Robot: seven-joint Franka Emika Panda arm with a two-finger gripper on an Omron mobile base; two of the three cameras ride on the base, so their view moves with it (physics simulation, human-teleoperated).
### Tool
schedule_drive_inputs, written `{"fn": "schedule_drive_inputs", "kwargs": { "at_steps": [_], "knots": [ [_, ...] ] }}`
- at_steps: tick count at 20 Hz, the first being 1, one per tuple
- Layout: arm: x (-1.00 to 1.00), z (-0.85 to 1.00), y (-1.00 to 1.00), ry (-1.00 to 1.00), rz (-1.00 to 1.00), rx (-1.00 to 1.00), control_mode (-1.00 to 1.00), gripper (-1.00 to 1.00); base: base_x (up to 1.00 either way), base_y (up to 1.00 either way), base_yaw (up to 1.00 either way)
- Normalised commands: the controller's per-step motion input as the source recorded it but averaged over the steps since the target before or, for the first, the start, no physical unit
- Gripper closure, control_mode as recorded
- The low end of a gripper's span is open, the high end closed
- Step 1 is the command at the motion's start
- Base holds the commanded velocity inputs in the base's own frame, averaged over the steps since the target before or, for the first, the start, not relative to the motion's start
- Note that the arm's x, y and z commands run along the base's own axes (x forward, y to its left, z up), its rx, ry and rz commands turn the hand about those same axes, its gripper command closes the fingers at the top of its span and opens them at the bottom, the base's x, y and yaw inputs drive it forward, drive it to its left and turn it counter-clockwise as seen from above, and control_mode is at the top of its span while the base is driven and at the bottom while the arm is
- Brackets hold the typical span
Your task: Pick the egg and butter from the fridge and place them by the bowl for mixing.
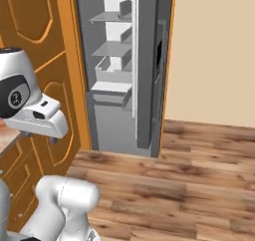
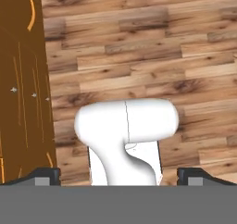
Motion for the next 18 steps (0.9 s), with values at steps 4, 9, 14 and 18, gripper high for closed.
{"fn": "schedule_drive_inputs", "kwargs": {
  "at_steps": [4,9,14,18],
  "knots": [
    [0.0,0.0,0.0,0.0,0.0,0.0,1.0,-1.0,0.81,0.15,-0.16],
    [0.0,0.0,0.0,0.0,0.0,0.0,1.0,-1.0,0.72,0.43,-0.11],
    [0.0,0.0,0.0,0.0,0.0,0.0,1.0,-1.0,0.56,0.52,-0.07],
    [0.0,0.0,0.0,0.0,0.0,0.0,1.0,-1.0,0.43,0.42,-0.04]
  ]
}}
